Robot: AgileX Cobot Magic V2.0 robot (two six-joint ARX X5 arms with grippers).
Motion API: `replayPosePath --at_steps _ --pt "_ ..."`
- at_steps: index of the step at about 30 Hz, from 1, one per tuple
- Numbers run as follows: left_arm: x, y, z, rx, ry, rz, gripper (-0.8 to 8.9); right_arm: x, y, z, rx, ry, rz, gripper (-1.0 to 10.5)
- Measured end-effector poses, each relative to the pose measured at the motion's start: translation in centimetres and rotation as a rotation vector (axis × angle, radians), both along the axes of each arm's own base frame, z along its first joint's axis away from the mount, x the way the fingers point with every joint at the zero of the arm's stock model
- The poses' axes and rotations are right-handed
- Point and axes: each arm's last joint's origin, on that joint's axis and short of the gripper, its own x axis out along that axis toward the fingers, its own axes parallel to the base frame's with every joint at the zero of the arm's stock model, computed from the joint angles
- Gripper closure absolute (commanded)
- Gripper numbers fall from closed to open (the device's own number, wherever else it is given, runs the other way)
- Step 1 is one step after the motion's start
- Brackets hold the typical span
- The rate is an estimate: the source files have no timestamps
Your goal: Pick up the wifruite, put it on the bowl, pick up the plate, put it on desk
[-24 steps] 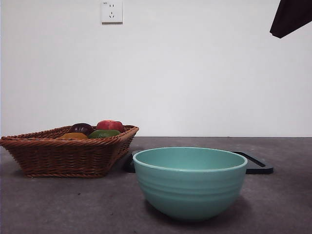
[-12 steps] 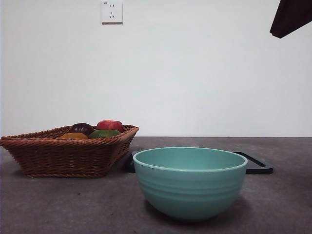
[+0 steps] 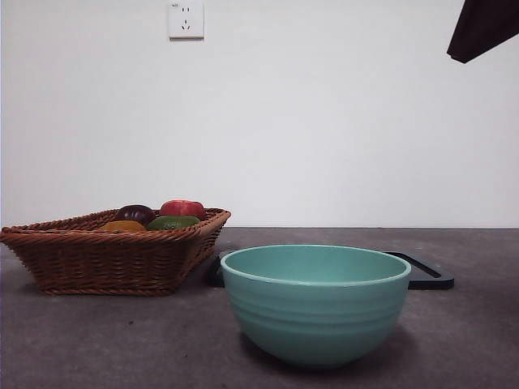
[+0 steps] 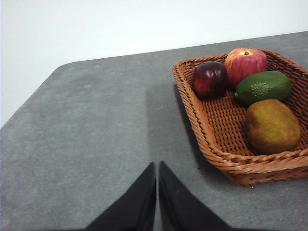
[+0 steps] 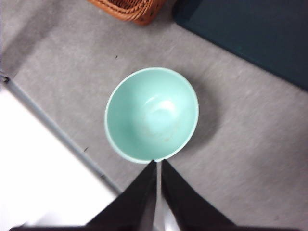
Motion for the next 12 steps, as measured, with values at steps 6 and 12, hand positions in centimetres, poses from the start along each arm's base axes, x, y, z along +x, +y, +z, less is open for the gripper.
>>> replayPosePath --at_steps 6,12 --pt "0.0 0.0 0.0 0.0 0.0 0.0 8.06 1.3 -1.9 1.2 0.034 -0.262 -0.164 9.4" --pt "0.0 0.0 0.0 -0.001 0.0 0.0 8.06 0.5 -7.4 -0.6 0.05 -0.504 -0.481 9.4"
